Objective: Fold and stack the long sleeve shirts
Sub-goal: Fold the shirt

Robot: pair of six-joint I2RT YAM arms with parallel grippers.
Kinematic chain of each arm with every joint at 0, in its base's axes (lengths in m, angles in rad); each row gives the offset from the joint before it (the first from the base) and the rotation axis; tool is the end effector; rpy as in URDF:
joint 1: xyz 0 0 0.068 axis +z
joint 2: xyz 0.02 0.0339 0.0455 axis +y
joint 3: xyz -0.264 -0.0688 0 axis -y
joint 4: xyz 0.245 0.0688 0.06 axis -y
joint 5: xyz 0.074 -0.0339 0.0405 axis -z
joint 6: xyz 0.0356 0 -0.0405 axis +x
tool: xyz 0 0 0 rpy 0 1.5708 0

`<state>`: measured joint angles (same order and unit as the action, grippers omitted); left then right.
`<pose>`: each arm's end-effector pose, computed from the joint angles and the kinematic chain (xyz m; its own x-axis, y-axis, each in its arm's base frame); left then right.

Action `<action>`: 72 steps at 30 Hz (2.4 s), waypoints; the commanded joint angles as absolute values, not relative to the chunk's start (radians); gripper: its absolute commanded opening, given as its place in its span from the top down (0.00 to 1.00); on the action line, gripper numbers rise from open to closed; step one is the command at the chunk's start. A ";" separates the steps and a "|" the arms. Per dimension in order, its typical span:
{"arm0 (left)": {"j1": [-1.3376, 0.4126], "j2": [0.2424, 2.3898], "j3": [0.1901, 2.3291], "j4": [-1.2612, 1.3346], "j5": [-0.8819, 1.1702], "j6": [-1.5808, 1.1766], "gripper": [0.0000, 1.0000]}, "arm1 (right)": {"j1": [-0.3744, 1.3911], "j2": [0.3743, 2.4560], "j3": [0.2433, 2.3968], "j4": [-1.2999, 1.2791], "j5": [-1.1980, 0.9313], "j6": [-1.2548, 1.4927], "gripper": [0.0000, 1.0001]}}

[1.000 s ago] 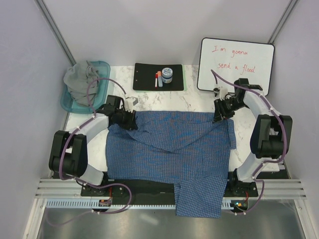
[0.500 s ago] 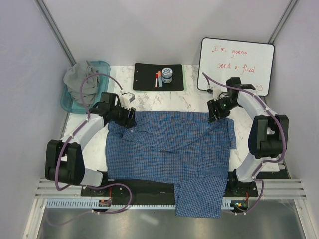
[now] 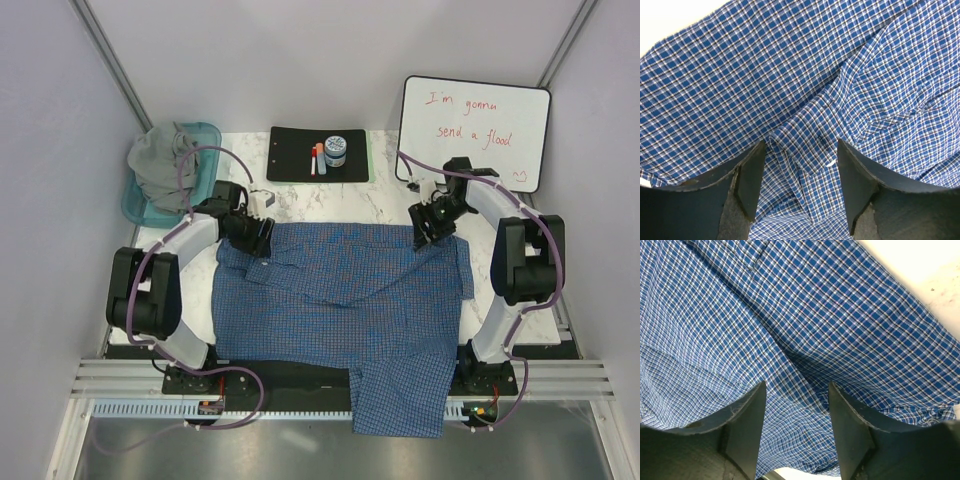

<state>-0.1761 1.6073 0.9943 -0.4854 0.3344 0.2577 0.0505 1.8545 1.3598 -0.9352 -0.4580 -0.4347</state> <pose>0.3066 -0.0664 0.1896 -0.7681 0.3812 -0.5145 0.5256 0.8342 -0.1666 0.3516 0.0335 0.1986 -0.8517 -0.4213 -0.3117 -0.5137 0.7886 0.3379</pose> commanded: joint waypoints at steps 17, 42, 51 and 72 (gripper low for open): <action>-0.172 1.625 1.115 -0.509 0.388 0.284 0.98 | 0.043 1.848 1.367 -0.946 -0.416 -0.486 0.90; -0.175 1.664 1.180 -0.546 0.353 0.290 0.49 | 0.005 1.706 1.357 -1.089 -0.384 -0.586 0.50; -0.175 1.646 1.097 -0.554 0.235 0.334 0.45 | 0.031 1.773 1.301 -0.916 -0.281 -0.485 0.56; -0.077 2.095 1.584 -0.643 0.261 0.337 0.50 | 0.049 2.218 1.814 -0.839 -0.155 -0.433 0.55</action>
<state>-0.0841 2.0594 1.4937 -0.6010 0.2237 0.3046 0.0509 2.1761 1.7004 -0.8238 -0.1745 -0.4328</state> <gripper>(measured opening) 0.493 0.427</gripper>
